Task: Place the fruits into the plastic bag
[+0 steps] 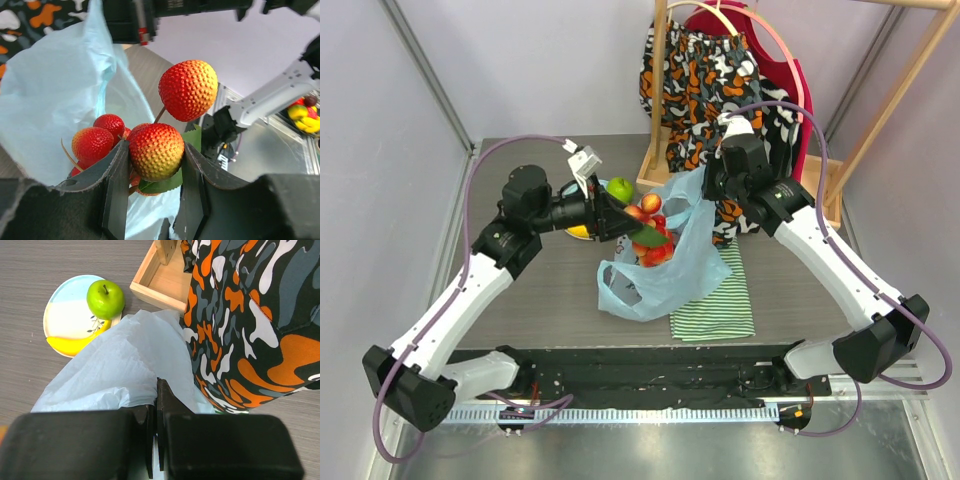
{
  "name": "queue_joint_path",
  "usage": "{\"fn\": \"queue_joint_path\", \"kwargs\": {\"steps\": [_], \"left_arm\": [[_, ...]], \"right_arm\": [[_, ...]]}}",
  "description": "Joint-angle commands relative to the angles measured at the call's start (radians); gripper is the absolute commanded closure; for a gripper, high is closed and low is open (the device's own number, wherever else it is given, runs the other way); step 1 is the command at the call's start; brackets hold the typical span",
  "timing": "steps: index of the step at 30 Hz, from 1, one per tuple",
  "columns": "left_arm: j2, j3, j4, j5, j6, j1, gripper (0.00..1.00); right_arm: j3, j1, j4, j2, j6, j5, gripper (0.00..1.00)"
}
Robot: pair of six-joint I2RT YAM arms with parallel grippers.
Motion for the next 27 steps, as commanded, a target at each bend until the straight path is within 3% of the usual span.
{"fn": "queue_joint_path", "kwargs": {"steps": [1,11,19,27], "left_arm": [[0.015,0.000,0.100,-0.108,-0.007,-0.003,1.00],[0.110,-0.013,0.120,-0.127,-0.034,-0.020,1.00],[0.154,-0.082,0.117,-0.157,-0.073,-0.124,1.00],[0.239,-0.052,0.100,-0.180,-0.106,-0.204,1.00]], "right_arm": [[0.021,-0.002,0.030,-0.045,0.011,0.000,0.99],[0.016,-0.003,0.032,-0.046,0.005,0.007,0.99],[0.007,-0.002,0.032,-0.042,0.009,-0.005,0.99],[0.002,-0.003,0.032,-0.048,0.002,0.003,0.99]]}}
